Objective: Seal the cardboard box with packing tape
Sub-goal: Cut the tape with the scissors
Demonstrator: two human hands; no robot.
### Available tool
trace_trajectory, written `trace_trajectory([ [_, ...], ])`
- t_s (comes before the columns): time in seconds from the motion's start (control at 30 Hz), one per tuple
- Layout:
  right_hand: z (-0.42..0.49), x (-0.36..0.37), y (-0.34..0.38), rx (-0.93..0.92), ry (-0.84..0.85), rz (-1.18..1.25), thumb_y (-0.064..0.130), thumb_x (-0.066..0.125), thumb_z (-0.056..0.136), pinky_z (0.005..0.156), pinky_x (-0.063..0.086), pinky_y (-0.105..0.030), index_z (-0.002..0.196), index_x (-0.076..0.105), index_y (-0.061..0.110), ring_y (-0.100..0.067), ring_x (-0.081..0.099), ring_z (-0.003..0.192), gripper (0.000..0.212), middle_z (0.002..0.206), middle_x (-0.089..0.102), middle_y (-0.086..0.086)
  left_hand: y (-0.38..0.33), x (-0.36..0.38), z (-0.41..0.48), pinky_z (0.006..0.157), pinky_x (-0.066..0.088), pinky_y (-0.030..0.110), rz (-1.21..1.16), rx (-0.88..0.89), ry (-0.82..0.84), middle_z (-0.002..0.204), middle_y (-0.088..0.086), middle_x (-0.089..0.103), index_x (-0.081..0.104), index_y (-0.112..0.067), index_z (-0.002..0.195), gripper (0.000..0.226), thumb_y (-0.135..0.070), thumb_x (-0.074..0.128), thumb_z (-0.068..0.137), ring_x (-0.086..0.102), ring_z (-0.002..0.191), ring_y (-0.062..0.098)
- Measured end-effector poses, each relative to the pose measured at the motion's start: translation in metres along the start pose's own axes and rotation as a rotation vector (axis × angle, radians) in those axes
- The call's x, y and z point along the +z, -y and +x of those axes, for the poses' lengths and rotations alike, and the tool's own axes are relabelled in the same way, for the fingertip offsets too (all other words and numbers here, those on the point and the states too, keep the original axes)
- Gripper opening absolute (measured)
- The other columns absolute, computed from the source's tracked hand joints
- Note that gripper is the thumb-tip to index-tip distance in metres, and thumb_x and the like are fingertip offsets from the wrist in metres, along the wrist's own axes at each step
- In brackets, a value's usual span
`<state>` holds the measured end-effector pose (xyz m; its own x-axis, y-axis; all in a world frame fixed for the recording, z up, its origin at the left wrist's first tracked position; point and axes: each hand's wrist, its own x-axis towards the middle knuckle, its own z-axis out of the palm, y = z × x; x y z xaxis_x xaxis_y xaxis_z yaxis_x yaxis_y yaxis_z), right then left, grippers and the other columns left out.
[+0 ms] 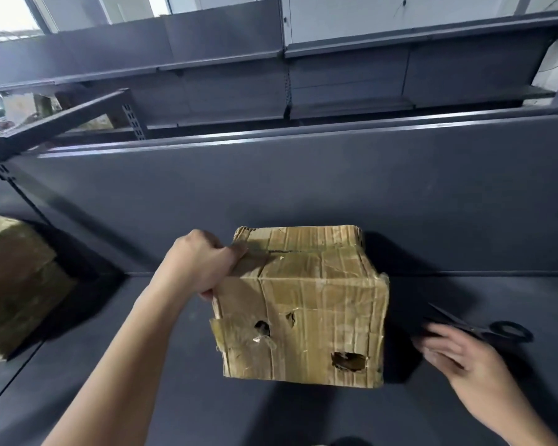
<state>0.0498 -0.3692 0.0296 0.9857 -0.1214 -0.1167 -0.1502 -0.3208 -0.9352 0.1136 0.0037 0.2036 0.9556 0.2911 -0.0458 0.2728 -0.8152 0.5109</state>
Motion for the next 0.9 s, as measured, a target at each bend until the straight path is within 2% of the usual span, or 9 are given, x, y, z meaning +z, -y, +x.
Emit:
trace_trajectory([
  [0.13, -0.003, 0.001, 0.002, -0.025, -0.062, 0.056, -0.014, 0.071, 0.082, 0.072, 0.053, -0.006, 0.115, 0.064, 0.026, -0.011, 0.077, 0.084, 0.052, 0.105, 0.071, 0.010, 0.001, 0.001, 0.007, 0.054, 0.048, 0.028, 0.013, -0.025, 0.021, 0.063, 0.017, 0.067, 0.058, -0.005, 0.069, 0.048, -0.047, 0.061, 0.093, 0.067, 0.042, 0.028],
  [0.23, -0.002, 0.002, -0.001, -0.035, -0.107, 0.042, -0.007, 0.078, 0.077, 0.075, 0.053, -0.005, 0.109, 0.066, 0.031, -0.016, 0.077, 0.082, 0.051, 0.085, 0.075, 0.004, 0.001, 0.002, 0.011, 0.053, 0.049, 0.029, -0.009, -0.029, 0.022, 0.063, 0.016, 0.065, 0.057, -0.004, 0.069, 0.049, -0.047, 0.062, 0.092, 0.067, 0.043, 0.029],
  [0.33, 0.001, 0.000, -0.001, -0.059, -0.112, 0.062, -0.004, 0.080, 0.076, 0.070, 0.057, -0.011, 0.111, 0.069, 0.020, -0.022, 0.074, 0.077, 0.044, 0.075, 0.075, -0.003, 0.000, 0.002, 0.016, 0.051, 0.048, 0.028, -0.034, -0.037, 0.019, 0.063, 0.015, 0.064, 0.055, -0.007, 0.067, 0.044, -0.044, 0.064, 0.090, 0.066, 0.042, 0.029],
  [0.43, 0.002, 0.000, 0.004, -0.124, -0.144, -0.097, 0.011, 0.085, 0.076, 0.075, 0.045, -0.001, 0.095, 0.074, 0.035, -0.002, 0.070, 0.080, 0.032, 0.078, 0.076, 0.013, -0.004, 0.002, 0.018, 0.050, 0.044, 0.027, -0.096, -0.040, -0.029, 0.064, 0.014, 0.064, 0.058, -0.004, 0.069, 0.041, -0.039, 0.060, 0.091, 0.063, 0.039, 0.029],
  [0.53, 0.001, 0.003, 0.006, -0.272, -0.226, -0.312, 0.035, 0.077, 0.084, 0.077, 0.040, 0.001, 0.082, 0.073, 0.041, 0.011, 0.063, 0.090, 0.007, 0.091, 0.072, 0.023, -0.007, 0.006, 0.015, 0.053, 0.049, 0.032, -0.231, -0.017, -0.147, 0.067, 0.012, 0.065, 0.063, -0.001, 0.074, 0.054, -0.051, 0.055, 0.092, 0.065, 0.049, 0.033],
  [0.6, 0.006, 0.005, -0.003, -0.340, -0.261, -0.466, 0.020, 0.079, 0.084, 0.078, 0.037, 0.002, 0.085, 0.080, 0.023, 0.003, 0.062, 0.088, 0.003, 0.087, 0.070, 0.016, -0.004, 0.012, 0.013, 0.066, 0.059, 0.043, -0.339, -0.009, -0.232, 0.077, 0.014, 0.070, 0.069, -0.001, 0.085, 0.066, -0.064, 0.050, 0.084, 0.068, 0.071, 0.034],
  [0.7, 0.010, 0.005, -0.014, -0.333, -0.283, -0.626, -0.002, 0.084, 0.074, 0.082, 0.035, -0.008, 0.085, 0.082, 0.007, -0.006, 0.059, 0.079, 0.014, 0.103, 0.066, 0.000, 0.001, 0.020, 0.012, 0.079, 0.056, 0.049, -0.470, -0.012, -0.331, 0.090, 0.020, 0.073, 0.067, 0.004, 0.093, 0.077, -0.069, 0.045, 0.077, 0.066, 0.089, 0.037],
  [0.83, 0.013, 0.003, -0.021, -0.308, -0.249, -0.647, -0.003, 0.088, 0.068, 0.080, 0.044, -0.021, 0.087, 0.082, 0.012, -0.009, 0.055, 0.080, 0.024, 0.098, 0.056, 0.005, 0.000, 0.025, 0.005, 0.070, 0.050, 0.037, -0.625, 0.076, -0.452, 0.084, 0.015, 0.072, 0.068, -0.005, 0.085, 0.059, -0.060, 0.049, 0.083, 0.063, 0.072, 0.022],
  [0.9, 0.013, 0.001, -0.021, -0.310, -0.204, -0.627, -0.005, 0.088, 0.068, 0.071, 0.037, -0.004, 0.091, 0.080, 0.014, -0.002, 0.054, 0.070, 0.031, 0.082, 0.054, 0.014, 0.003, 0.028, -0.003, 0.059, 0.044, 0.031, -0.663, 0.165, -0.503, 0.081, 0.018, 0.070, 0.066, -0.005, 0.081, 0.053, -0.055, 0.052, 0.086, 0.053, 0.061, 0.014],
])
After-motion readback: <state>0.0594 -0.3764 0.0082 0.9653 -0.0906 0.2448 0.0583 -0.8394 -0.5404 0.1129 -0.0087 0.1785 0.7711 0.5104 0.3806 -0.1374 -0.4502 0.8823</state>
